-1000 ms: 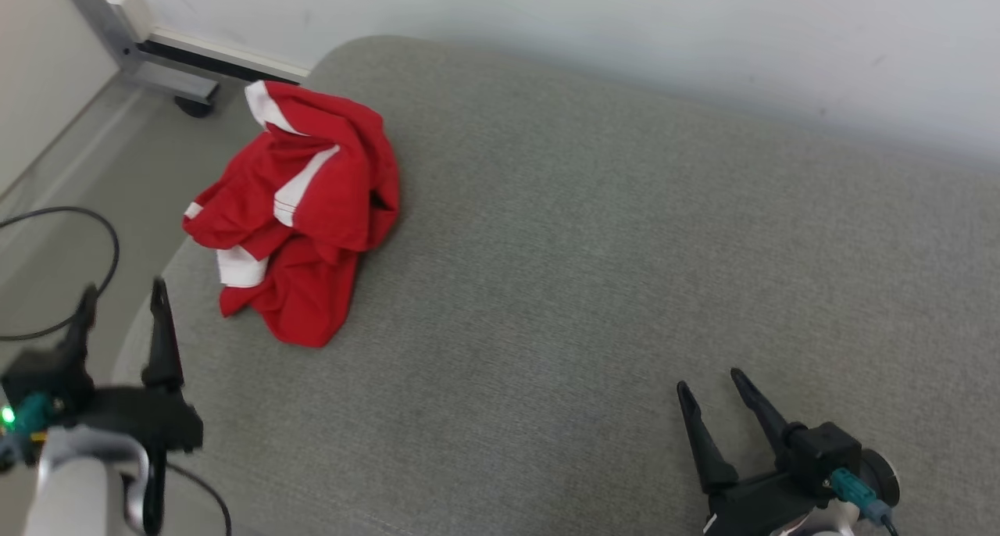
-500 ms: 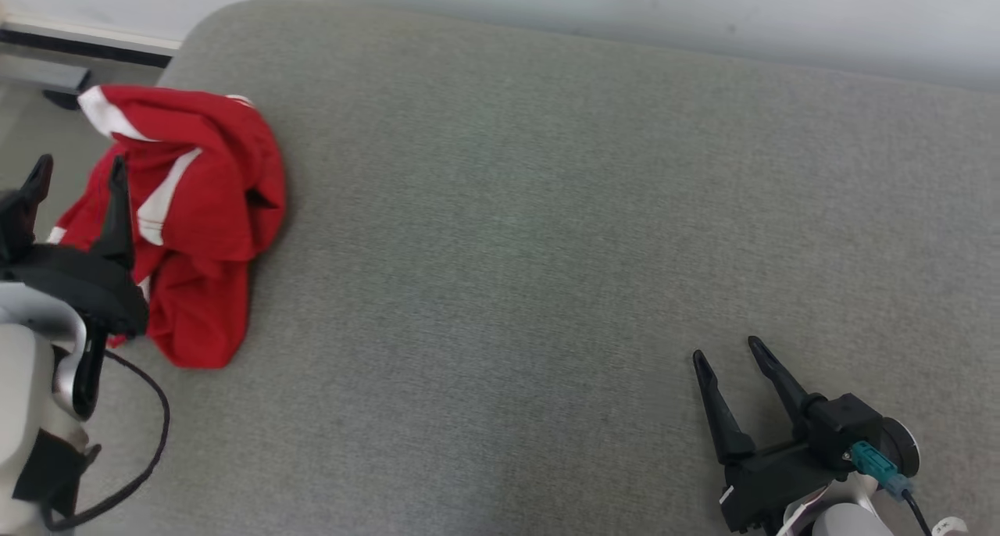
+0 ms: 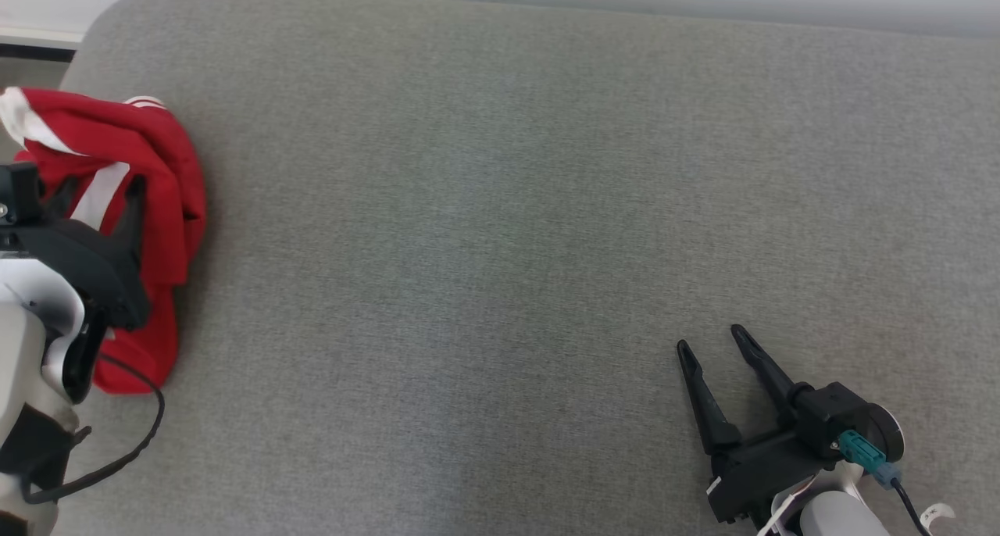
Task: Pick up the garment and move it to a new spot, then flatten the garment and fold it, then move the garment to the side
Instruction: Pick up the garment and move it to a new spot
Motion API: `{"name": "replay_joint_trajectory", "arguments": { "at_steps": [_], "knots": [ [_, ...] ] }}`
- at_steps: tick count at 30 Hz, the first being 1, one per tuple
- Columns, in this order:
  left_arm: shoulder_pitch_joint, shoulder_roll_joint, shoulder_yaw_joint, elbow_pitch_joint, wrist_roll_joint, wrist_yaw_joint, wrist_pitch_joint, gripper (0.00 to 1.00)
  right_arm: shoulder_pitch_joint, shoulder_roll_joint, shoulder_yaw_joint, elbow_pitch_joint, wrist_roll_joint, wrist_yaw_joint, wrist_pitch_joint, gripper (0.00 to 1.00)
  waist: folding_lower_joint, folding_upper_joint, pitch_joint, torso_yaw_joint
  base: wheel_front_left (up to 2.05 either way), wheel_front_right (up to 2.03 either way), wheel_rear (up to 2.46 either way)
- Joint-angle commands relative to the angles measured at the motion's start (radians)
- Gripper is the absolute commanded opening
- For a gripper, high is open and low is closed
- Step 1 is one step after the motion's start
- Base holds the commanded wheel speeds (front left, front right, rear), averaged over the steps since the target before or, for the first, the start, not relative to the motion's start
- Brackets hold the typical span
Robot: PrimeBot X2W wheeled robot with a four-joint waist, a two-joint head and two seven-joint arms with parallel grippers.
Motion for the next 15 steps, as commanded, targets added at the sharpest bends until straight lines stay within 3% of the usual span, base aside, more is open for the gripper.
{"name": "replay_joint_trajectory", "arguments": {
  "at_steps": [1, 11, 12, 13, 14, 15],
  "knots": [
    [-0.009, -0.002, -0.001, 0.016, -0.011, 0.002, 0.003, 1.0, -0.001, -0.005, -0.001, 0.015, 0.006, -0.002, 0.001, 1.0, -0.0001, -0.0001, 0.006, -0.012, 0.0, 0.0, 0.0],
    [0.002, -0.024, 0.006, 0.203, -0.039, 0.046, 0.067, 1.0, 0.001, -0.012, 0.016, 0.042, 0.025, -0.002, 0.001, 1.0, -0.0001, -0.0001, 0.002, -0.045, 0.0, 0.0, 0.0],
    [0.003, -0.024, 0.004, 0.213, -0.038, 0.047, 0.068, 0.74, 0.002, -0.011, 0.016, 0.044, 0.026, -0.002, 0.001, 1.0, -0.0001, -0.0001, 0.0, -0.045, 0.0, 0.0, 0.0],
    [0.002, -0.025, 0.003, 0.219, -0.038, 0.046, 0.061, 0.15, 0.003, -0.011, 0.015, 0.046, 0.028, -0.002, 0.001, 1.0, -0.0001, -0.0001, -0.002, -0.046, 0.0, 0.0, 0.0],
    [0.002, -0.028, 0.001, 0.226, -0.039, 0.045, 0.061, 0.0, 0.005, -0.011, 0.014, 0.048, 0.03, -0.002, 0.001, 1.0, -0.0001, -0.0001, -0.006, -0.045, 0.0, 0.0, 0.0],
    [0.0, -0.027, -0.001, 0.23, -0.037, 0.043, 0.056, 0.0, 0.006, -0.011, 0.014, 0.05, 0.03, -0.002, 0.001, 1.0, -0.0001, -0.0001, -0.009, -0.045, 0.0, 0.0, 0.0]
  ]
}}
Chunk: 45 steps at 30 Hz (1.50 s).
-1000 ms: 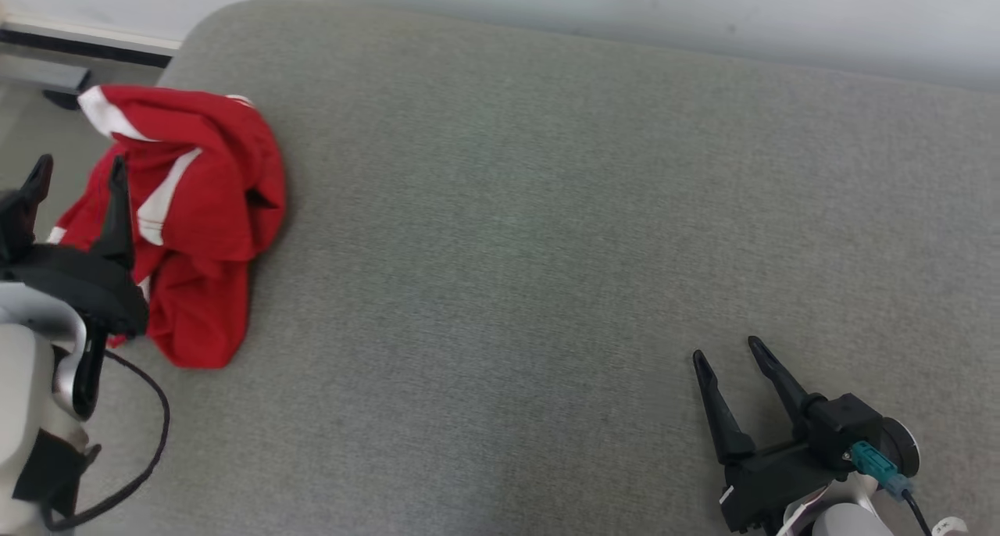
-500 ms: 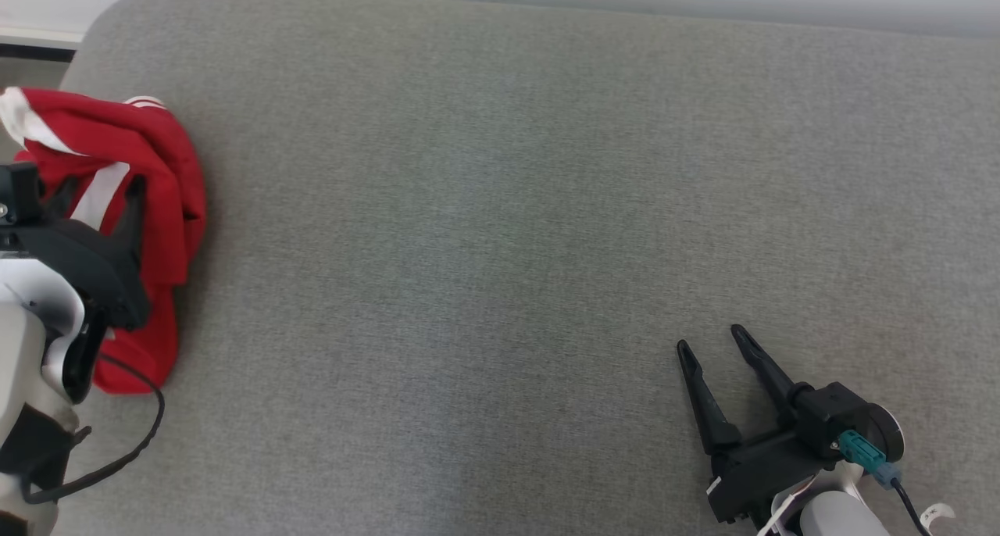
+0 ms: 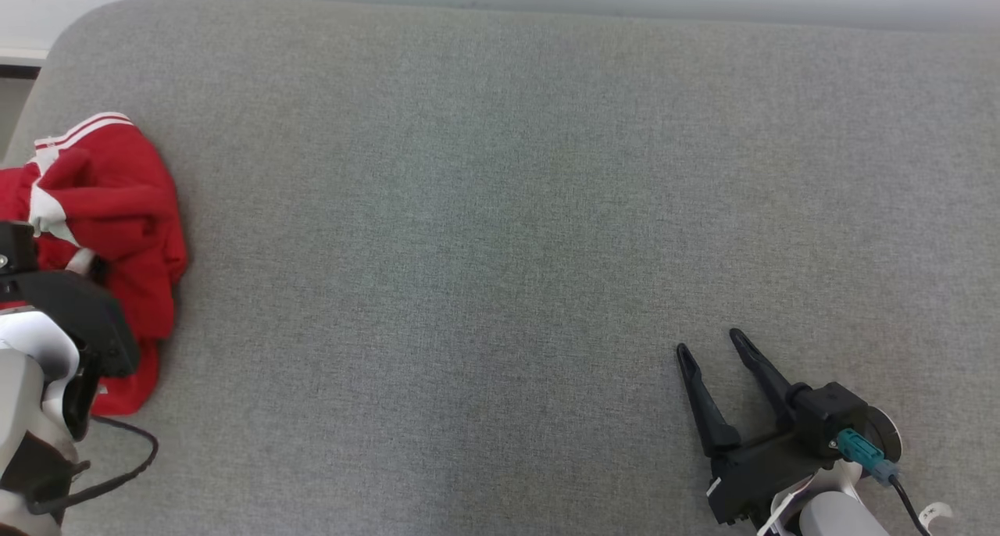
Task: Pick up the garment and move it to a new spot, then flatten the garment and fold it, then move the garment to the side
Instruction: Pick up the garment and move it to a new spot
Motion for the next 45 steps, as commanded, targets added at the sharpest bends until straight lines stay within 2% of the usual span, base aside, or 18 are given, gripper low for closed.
{"name": "replay_joint_trajectory", "arguments": {
  "at_steps": [1, 9, 14, 20, 25, 26, 30, 35, 40, 41, 45],
  "knots": [
    [0.0, 0.002, -0.001, 0.006, 0.002, 0.003, -0.012, 0.0, 0.015, -0.003, 0.0, 0.016, 0.005, -0.002, 0.002, 1.0, -0.0001, -0.0001, -0.009, 0.001, 0.0, 0.0, 0.0],
    [-0.059, 0.032, -0.027, -0.017, 0.049, 0.01, -0.12, 0.0, 0.017, 0.026, 0.003, 0.021, 0.015, -0.002, 0.001, 1.0, -0.0001, -0.0001, -0.062, 0.006, 0.0, 0.0, 0.0],
    [-0.106, 0.045, -0.059, -0.049, 0.087, -0.002, -0.172, 0.0, 0.024, 0.052, 0.005, 0.032, 0.016, -0.002, 0.001, 1.0, -0.0001, -0.0001, -0.103, 0.001, 0.0, 0.0, 0.0],
    [-0.142, 0.01, -0.094, -0.099, 0.107, -0.016, -0.224, 0.0, 0.035, 0.08, 0.0, 0.039, 0.018, -0.002, 0.001, 1.0, -0.0001, -0.0001, -0.148, -0.022, 0.0, 0.0, 0.0],
    [-0.137, -0.059, -0.118, -0.143, 0.09, -0.024, -0.268, 0.0, 0.041, 0.099, -0.007, 0.043, 0.022, -0.002, 0.001, 1.0, -0.0001, -0.0001, -0.176, -0.063, 0.0, 0.0, 0.0],
    [-0.137, -0.059, -0.118, -0.143, 0.09, -0.024, -0.268, 0.0, 0.041, 0.099, -0.007, 0.043, 0.022, -0.002, 0.001, 1.0, -0.0001, -0.0001, -0.176, -0.063, 0.0, 0.0, 0.0],
    [-0.103, -0.129, -0.14, -0.166, 0.085, -0.03, -0.292, 0.0, 0.041, 0.109, -0.015, 0.044, 0.021, -0.002, 0.001, 1.0, -0.0001, -0.0001, -0.185, -0.112, 0.0, 0.0, 0.0],
    [-0.052, -0.23, -0.152, -0.177, 0.054, -0.035, -0.323, 0.0, 0.045, 0.111, -0.024, 0.046, 0.02, -0.002, 0.001, 1.0, -0.0001, -0.0001, -0.186, -0.187, 0.0, 0.0, 0.0],
    [-0.007, -0.308, -0.186, -0.16, 0.046, -0.038, -0.339, 0.0, 0.042, 0.112, -0.034, 0.042, 0.015, -0.002, 0.001, 1.0, -0.0001, -0.0001, -0.176, -0.269, 0.0, 0.0, 0.0],
    [0.005, -0.334, -0.2, -0.155, 0.048, -0.041, -0.343, 0.0, 0.038, 0.113, -0.038, 0.041, 0.016, -0.002, 0.001, 1.0, -0.0001, -0.0001, -0.169, -0.301, 0.0, 0.0, 0.0],
    [0.021, -0.363, -0.237, -0.17, 0.083, -0.042, -0.346, 0.0, 0.022, 0.118, -0.033, 0.038, 0.022, -0.002, 0.001, 1.0, -0.0001, -0.0001, -0.153, -0.368, 0.0, 0.0, 0.0]
  ]
}}
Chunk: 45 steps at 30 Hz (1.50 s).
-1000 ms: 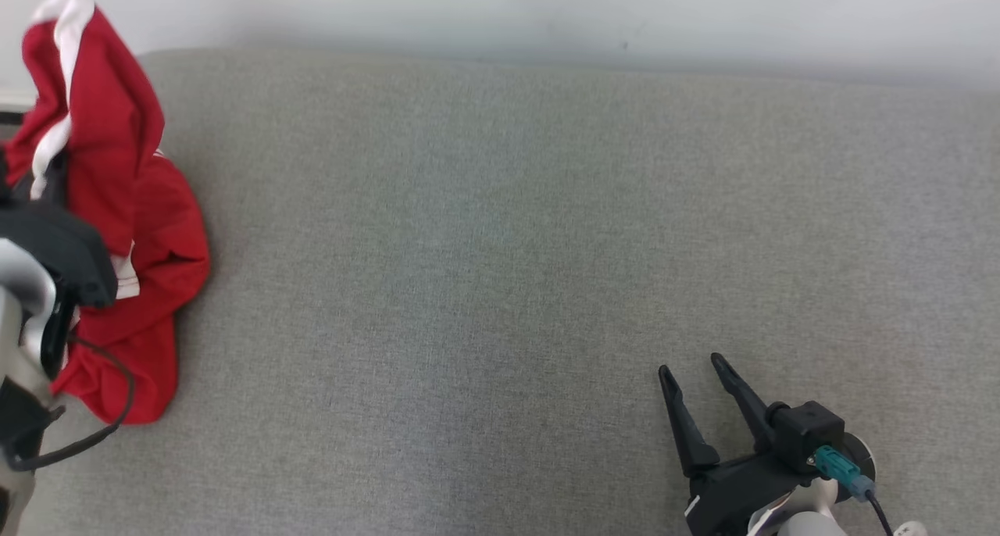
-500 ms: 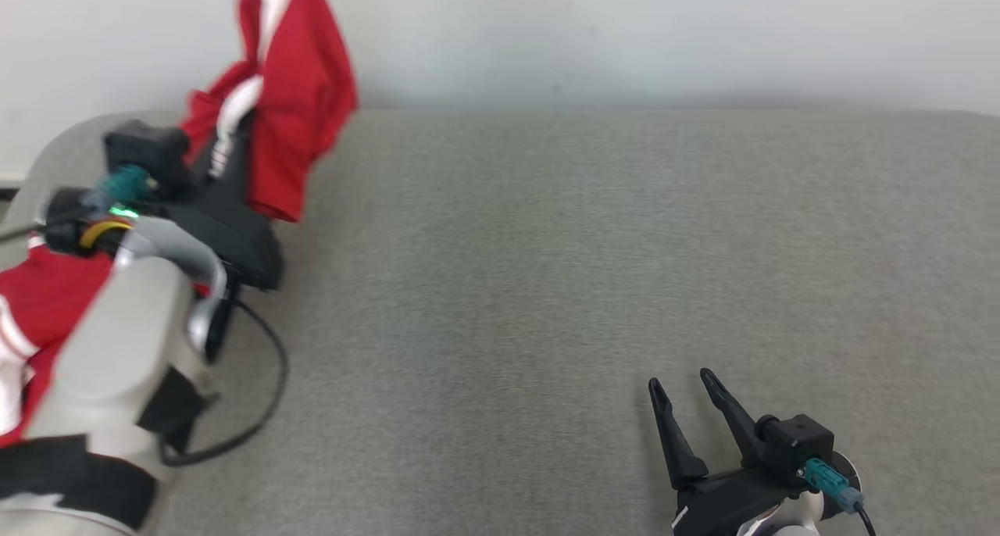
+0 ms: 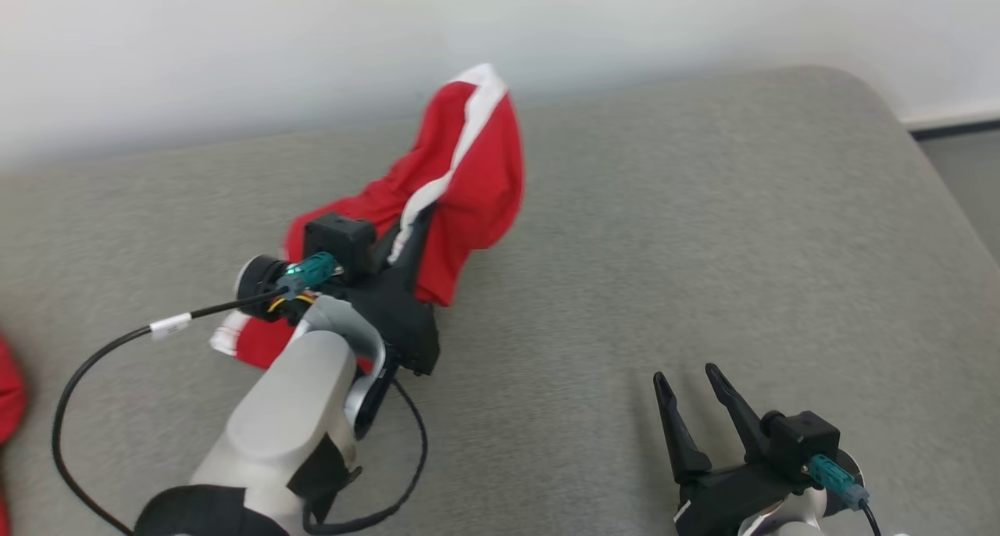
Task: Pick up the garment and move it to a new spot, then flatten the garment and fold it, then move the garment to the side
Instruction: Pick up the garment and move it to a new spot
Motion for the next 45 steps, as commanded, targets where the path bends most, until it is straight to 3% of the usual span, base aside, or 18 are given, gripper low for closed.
{"name": "replay_joint_trajectory", "arguments": {
  "at_steps": [1, 7, 8, 9, 10, 17, 28, 38, 45],
  "knots": [
    [0.022, -0.008, -0.002, -0.019, 0.019, -0.003, -0.007, 0.0, -0.016, 0.005, 0.002, -0.004, 0.006, -0.002, 0.0, 1.0, 0.0001, 0.0, 0.024, -0.095, 0.0, 0.0, 0.0],
    [0.063, -0.02, 0.008, -0.05, 0.083, 0.002, -0.006, 0.0, -0.024, 0.014, -0.007, -0.012, 0.008, -0.002, 0.0, 1.0, 0.0001, 0.0, 0.041, -0.173, 0.0, 0.0, 0.0],
    [0.071, -0.019, 0.016, -0.05, 0.096, 0.01, -0.006, 0.2, -0.027, 0.016, -0.006, -0.013, 0.011, -0.002, 0.0, 1.0, 0.0001, 0.0, 0.044, -0.183, 0.0, 0.0, 0.0],
    [0.082, -0.019, 0.025, -0.047, 0.098, 0.014, -0.006, 0.78, -0.028, 0.017, -0.009, -0.014, 0.013, -0.002, 0.0, 1.0, 0.0001, 0.0, 0.045, -0.187, 0.0, 0.0, 0.0],
    [0.091, -0.017, 0.035, -0.044, 0.107, 0.022, -0.006, 1.0, -0.027, 0.017, -0.012, -0.014, 0.017, -0.002, 0.0, 1.0, 0.0001, 0.0, 0.046, -0.19, 0.0, 0.0, 0.0],
    [0.184, 0.012, 0.134, -0.094, 0.166, 0.065, -0.006, 1.0, -0.012, 0.02, -0.026, -0.026, 0.012, -0.002, 0.0, 1.0, 0.0001, 0.0, 0.022, -0.162, 0.0, 0.0, 0.0],
    [0.456, 0.024, 0.334, -0.311, 0.258, 0.117, -0.006, 1.0, 0.019, 0.025, -0.028, -0.064, -0.022, -0.002, 0.0, 1.0, 0.0001, 0.0, -0.039, -0.06, 0.0, 0.0, 0.0],
    [0.711, -0.01, 0.52, -0.468, 0.339, 0.116, -0.006, 1.0, 0.057, 0.031, -0.026, -0.071, -0.046, -0.002, 0.0, 1.0, 0.0001, 0.0, -0.091, 0.032, 0.0, 0.0, 0.0],
    [0.835, -0.032, 0.588, -0.542, 0.396, 0.107, -0.006, 1.0, 0.07, 0.037, -0.029, -0.067, -0.051, -0.002, 0.0, 1.0, 0.0001, 0.0, -0.113, 0.073, 0.0, 0.0, 0.0]
  ]
}}
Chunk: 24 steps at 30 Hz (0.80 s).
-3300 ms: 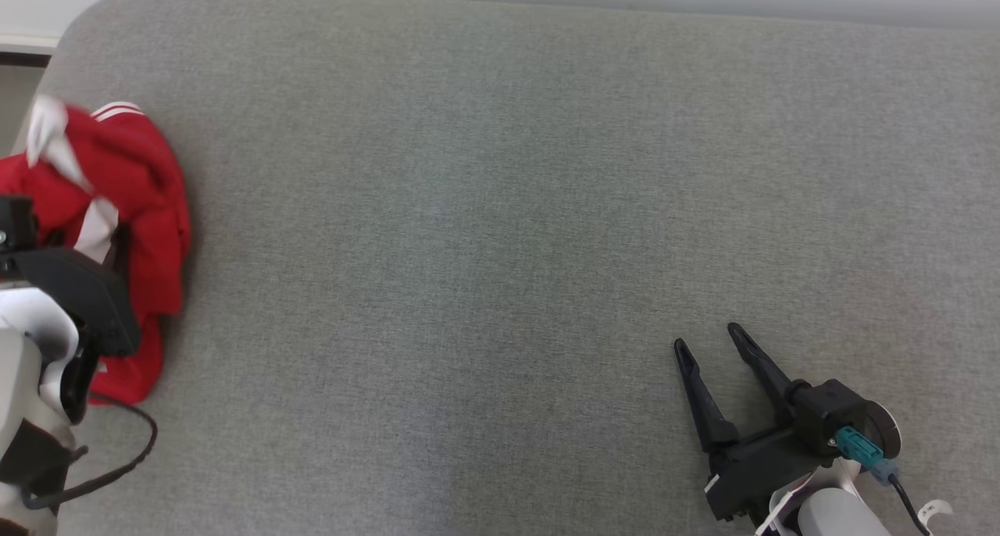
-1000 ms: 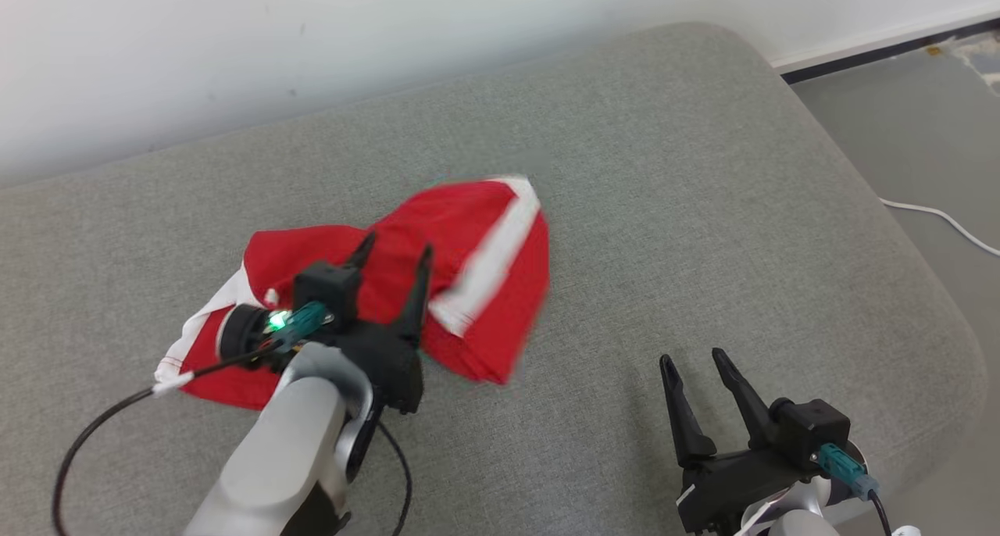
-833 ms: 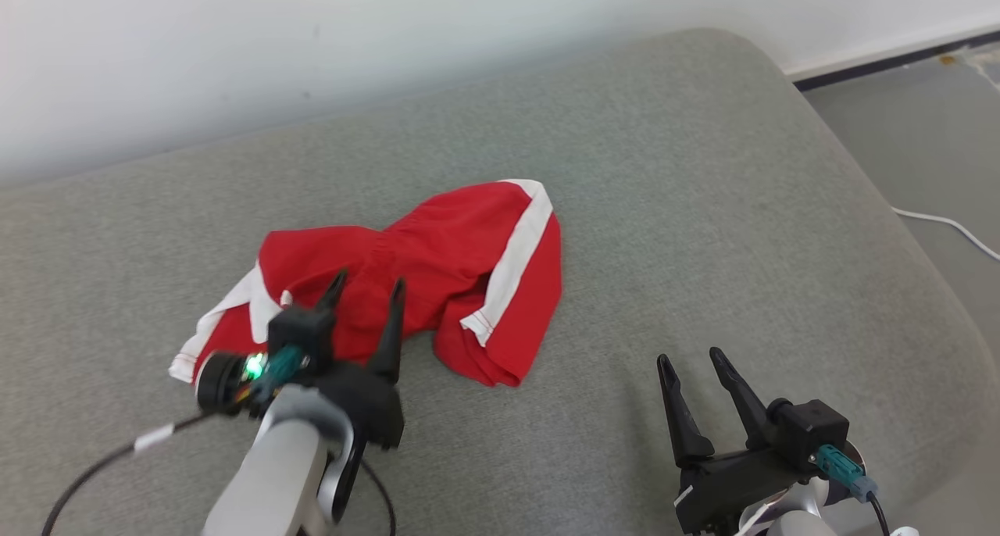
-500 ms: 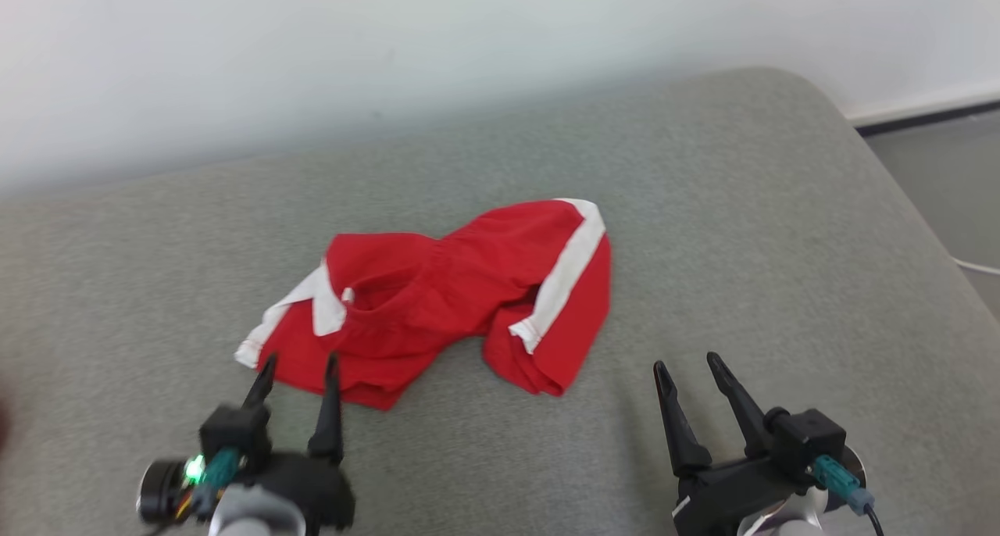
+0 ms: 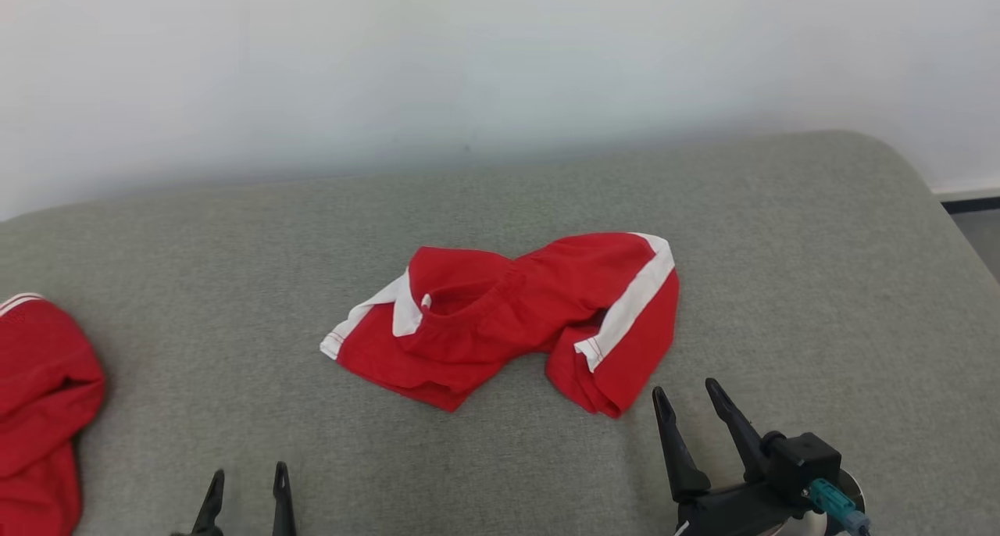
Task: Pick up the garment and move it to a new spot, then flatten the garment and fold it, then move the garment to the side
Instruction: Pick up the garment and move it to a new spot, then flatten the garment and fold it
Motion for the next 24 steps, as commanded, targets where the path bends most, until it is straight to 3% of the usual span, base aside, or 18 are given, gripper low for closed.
{"name": "replay_joint_trajectory", "arguments": {
  "at_steps": [1, 11, 24],
  "knots": [
    [0.022, -0.004, 0.01, -0.006, 0.015, 0.0, -0.003, 1.0, 0.012, 0.003, -0.001, 0.003, -0.009, -0.002, 0.0, 1.0, 0.0001, 0.0, -0.018, 0.023, 0.0, 0.0, 0.0],
    [0.115, -0.015, 0.049, -0.051, 0.032, -0.001, -0.003, 1.0, 0.031, 0.009, -0.005, 0.025, -0.013, -0.002, 0.0, 1.0, 0.0001, 0.0, -0.036, 0.064, 0.0, 0.0, 0.0],
    [0.105, -0.015, 0.005, -0.059, -0.006, 0.005, -0.003, 1.0, 0.017, 0.004, -0.019, 0.022, -0.025, -0.002, 0.0, 1.0, 0.0001, 0.0, -0.008, 0.105, 0.0, 0.0, 0.0]
  ]
}}
